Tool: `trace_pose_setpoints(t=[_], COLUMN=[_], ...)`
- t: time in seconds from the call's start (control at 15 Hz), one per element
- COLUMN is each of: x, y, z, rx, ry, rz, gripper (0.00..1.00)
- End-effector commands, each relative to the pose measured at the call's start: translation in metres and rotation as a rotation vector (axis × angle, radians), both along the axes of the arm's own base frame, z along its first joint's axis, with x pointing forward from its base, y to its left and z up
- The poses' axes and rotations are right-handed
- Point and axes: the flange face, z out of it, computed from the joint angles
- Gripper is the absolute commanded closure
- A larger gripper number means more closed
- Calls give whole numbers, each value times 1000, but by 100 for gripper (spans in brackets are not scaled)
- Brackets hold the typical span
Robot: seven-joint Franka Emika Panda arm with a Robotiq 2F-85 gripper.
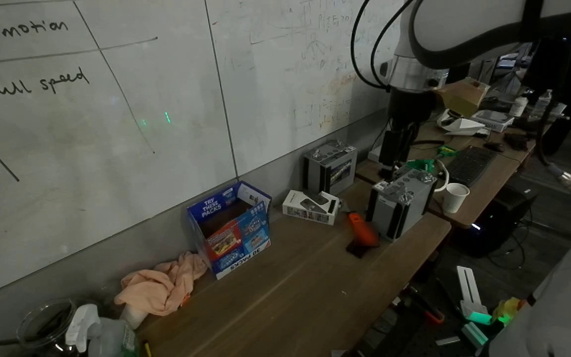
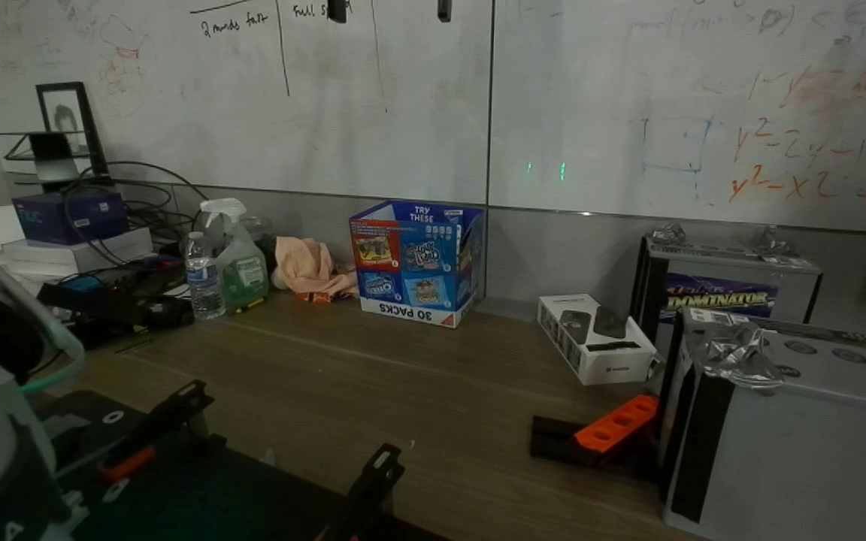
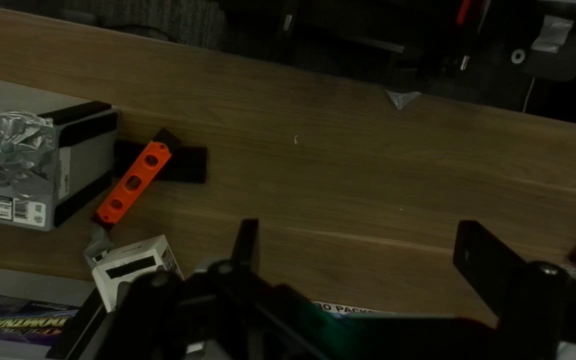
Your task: Put the ropes inside the box.
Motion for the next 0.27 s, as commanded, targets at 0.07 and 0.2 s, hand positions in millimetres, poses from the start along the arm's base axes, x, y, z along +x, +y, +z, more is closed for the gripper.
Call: trace_pose_setpoints(t=[0.07,0.2], x=[-2,-3], y=[0,0], z=[-2,-3], rx=[0,0], ry=[4,5], rz=[-1,-1], gripper=[0,0])
